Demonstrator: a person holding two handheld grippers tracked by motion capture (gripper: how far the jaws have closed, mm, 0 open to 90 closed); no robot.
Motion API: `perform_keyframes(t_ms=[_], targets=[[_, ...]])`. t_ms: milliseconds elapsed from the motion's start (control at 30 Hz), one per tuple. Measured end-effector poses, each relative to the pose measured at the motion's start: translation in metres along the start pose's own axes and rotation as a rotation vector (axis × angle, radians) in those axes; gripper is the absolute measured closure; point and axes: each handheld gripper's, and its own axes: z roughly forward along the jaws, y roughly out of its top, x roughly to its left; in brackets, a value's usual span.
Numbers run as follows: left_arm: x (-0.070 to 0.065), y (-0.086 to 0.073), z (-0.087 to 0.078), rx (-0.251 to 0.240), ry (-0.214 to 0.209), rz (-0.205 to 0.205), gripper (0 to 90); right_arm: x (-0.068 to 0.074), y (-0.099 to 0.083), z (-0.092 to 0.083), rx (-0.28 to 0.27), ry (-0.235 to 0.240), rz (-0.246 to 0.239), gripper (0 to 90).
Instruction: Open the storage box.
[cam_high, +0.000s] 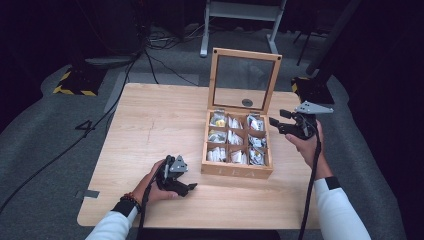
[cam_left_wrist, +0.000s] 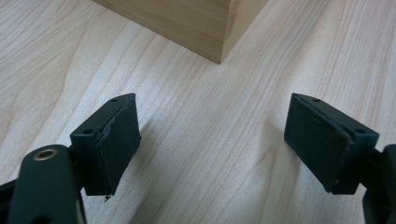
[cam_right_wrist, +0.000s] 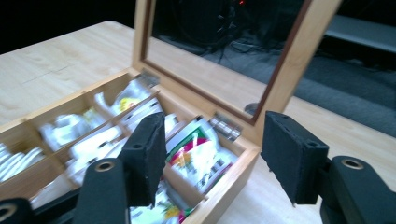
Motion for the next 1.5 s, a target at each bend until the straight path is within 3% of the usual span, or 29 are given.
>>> perform_keyframes(t_ms=[367,567,1033,1133,1500], targets=[[0.0,0.0,0.0,0.001,0.001,-0.001,18.5,0.025,-0.011,-0.013,0.028,0.058,-0.069,41.1],[0.0,0.0,0.0,0.001,0.002,-0.002,18.5,0.043,-0.023,-0.017,0.063,0.123,-0.116,42.9],[0.0,-0.001,-0.001,0.002,0.003,-0.005,18.5,0.064,-0.042,-0.007,0.138,0.198,-0.139,44.9],[0.0,-0.002,-0.002,0.0,0.009,-0.008,18.5,0.064,-0.044,-0.006,0.137,0.187,-0.14,47.9],[-0.002,-0.013,-0.012,-0.001,0.022,-0.022,18.6,0.063,-0.052,0.017,0.216,0.178,-0.127,52.0]])
